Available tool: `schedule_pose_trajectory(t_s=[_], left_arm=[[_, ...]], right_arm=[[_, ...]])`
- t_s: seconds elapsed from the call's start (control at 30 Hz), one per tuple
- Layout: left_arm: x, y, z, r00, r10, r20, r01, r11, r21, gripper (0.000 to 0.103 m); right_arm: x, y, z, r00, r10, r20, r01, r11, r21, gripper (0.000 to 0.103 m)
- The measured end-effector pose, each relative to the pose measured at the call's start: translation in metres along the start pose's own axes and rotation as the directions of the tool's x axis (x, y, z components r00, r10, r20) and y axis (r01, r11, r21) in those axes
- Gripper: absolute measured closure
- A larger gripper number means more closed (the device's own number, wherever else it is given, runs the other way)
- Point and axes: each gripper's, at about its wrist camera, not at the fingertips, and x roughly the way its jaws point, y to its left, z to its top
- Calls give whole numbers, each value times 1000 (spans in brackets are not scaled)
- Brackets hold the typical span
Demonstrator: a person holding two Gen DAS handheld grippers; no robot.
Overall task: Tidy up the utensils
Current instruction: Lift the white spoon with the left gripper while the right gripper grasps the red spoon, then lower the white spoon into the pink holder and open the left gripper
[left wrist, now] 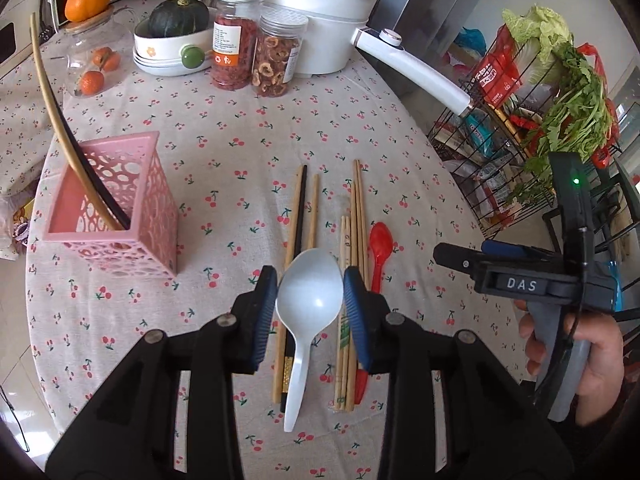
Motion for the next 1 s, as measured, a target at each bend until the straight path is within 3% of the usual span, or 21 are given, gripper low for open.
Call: schedule_pose_trajectory(t_s=[0.2,0.37,0.5,0.6,0.77,1.0], left_arm=[[-24,27,-15,997,-26,78,28,999,-21,67],[-31,44,-18,995,-67,77,72,995,-65,67],[-37,54,-20,993,-87,79,94,991,-91,67],[-41,56,-22,992,-90,87,98,991,-93,67],[-48,61,-25,990,-85,109,96,991,-97,67],[-67,67,-24,982,-87,170,106,989,-103,67]], right_arm=[[32,16,1,998,-30,-63,28,999,-43,1],[52,31,4,995,-66,-76,59,995,-81,2],[61,42,5,986,-161,-46,154,980,-128,7],[60,49,8,989,-149,-17,146,981,-128,18],[54,67,9,994,-106,7,106,978,-180,70],[48,62,5,998,-59,30,62,987,-145,76]])
